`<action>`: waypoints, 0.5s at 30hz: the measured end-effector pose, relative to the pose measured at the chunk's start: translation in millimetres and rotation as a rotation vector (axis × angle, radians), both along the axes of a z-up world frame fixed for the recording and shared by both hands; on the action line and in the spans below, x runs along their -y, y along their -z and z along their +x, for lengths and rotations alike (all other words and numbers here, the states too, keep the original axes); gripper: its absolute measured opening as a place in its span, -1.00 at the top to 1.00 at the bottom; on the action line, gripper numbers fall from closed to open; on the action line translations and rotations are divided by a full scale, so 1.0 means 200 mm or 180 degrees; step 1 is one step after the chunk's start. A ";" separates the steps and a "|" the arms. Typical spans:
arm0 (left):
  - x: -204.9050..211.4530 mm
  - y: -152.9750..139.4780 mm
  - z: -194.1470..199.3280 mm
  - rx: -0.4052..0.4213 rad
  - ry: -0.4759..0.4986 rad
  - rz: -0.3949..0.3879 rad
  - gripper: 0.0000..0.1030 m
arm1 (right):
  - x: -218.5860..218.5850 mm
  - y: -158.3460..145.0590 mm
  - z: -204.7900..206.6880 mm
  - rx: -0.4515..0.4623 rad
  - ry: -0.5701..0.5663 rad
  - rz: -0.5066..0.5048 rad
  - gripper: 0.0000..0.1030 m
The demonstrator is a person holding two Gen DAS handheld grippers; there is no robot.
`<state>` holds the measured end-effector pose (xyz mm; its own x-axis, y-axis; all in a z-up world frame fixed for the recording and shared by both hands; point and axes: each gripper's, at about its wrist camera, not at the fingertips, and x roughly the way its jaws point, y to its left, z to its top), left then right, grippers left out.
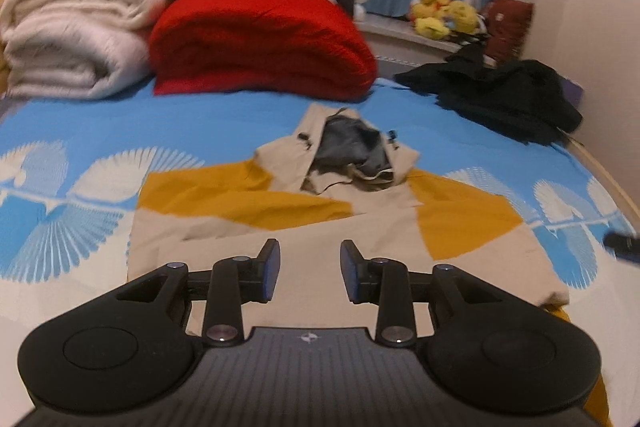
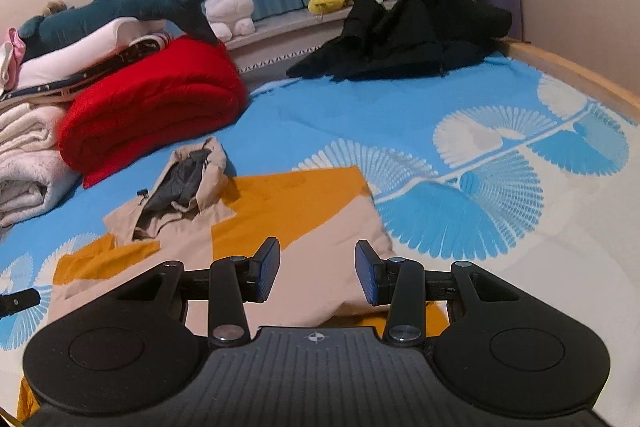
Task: Fold large clothes
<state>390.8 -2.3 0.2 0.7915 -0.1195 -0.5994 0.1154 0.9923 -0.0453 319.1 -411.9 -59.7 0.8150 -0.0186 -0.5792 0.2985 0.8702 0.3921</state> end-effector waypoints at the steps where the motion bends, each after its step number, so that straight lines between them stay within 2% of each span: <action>1: 0.01 -0.02 0.00 0.0012 0.0036 0.0015 0.30 | 0.01 -0.01 0.00 0.0030 -0.0001 0.0000 0.15; 2: 0.04 -0.03 0.03 -0.0018 0.0085 0.0027 0.35 | 0.03 -0.03 0.01 0.0063 -0.0007 0.0010 0.15; 4: 0.09 -0.05 0.12 -0.0056 0.0112 0.0082 0.85 | 0.05 -0.06 0.01 0.0140 -0.0016 0.0027 0.15; 6: 0.14 -0.07 0.27 -0.0101 0.0096 0.0052 0.88 | 0.08 -0.08 0.02 0.0187 -0.0015 0.0043 0.19; 7: 0.16 -0.08 0.36 -0.0139 0.0082 -0.0029 0.92 | 0.09 -0.08 0.04 0.0176 -0.0011 0.0059 0.35; 8: 0.19 -0.09 0.47 -0.0183 0.0047 -0.0084 0.92 | 0.10 -0.07 0.05 0.0154 -0.0010 0.0087 0.66; 9: 0.22 -0.09 0.59 -0.0216 0.0000 -0.0078 0.92 | 0.11 -0.07 0.07 0.0124 -0.0013 0.0128 0.77; 15: 0.34 -0.01 1.24 -0.0431 -0.0169 -0.0034 0.90 | 0.16 -0.02 0.16 -0.0019 0.0021 0.0211 0.79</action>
